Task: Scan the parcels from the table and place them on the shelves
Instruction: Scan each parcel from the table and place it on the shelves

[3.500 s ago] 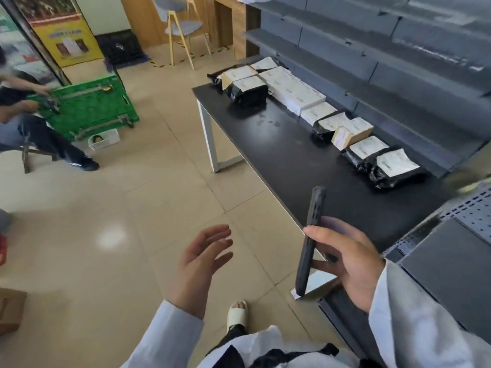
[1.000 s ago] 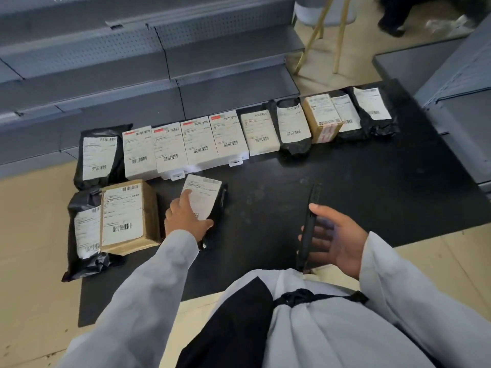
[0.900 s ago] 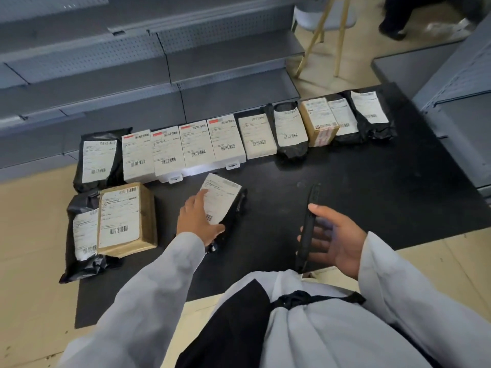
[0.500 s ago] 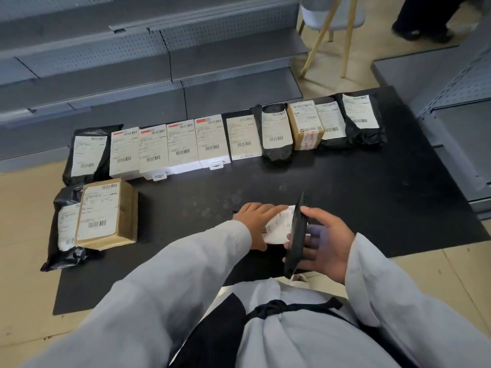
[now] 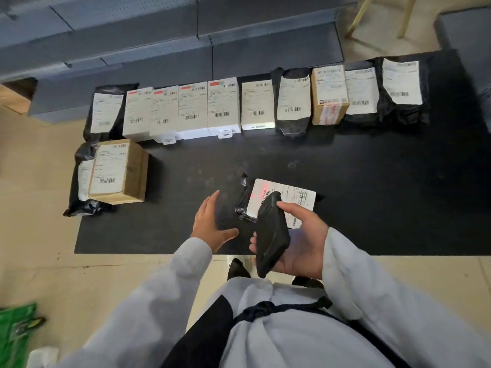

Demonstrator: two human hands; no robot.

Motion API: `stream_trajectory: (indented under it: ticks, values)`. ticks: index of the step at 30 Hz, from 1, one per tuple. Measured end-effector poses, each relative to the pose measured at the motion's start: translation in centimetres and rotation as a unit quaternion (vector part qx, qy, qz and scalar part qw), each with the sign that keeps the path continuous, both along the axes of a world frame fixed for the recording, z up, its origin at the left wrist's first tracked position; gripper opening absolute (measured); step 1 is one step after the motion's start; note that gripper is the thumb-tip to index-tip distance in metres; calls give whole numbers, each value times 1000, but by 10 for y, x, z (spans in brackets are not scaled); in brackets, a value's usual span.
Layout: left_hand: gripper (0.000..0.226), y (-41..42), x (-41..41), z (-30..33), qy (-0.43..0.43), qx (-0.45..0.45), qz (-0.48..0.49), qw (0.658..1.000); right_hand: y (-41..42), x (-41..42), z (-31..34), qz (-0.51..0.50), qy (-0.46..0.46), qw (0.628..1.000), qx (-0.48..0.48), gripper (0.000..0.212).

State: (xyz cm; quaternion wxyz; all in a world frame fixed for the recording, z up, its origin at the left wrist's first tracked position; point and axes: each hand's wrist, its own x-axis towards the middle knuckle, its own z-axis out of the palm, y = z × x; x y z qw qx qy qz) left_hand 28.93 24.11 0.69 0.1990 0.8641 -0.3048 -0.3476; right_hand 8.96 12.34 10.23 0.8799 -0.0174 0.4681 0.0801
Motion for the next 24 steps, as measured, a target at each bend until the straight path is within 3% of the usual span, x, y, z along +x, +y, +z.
stream_trajectory:
  ticks: [5,8,24]
  values:
    - [88,17,-15,2,105,-7,111,988,1,6,-5,8,-9,999,36,78]
    - [84,13,-13,7,118,-20,138,983,-1,6,-6,13,-11,999,41,80]
    - [78,-10,-9,10,112,-18,96,989,0,-5,1,23,9,1000,-11,91]
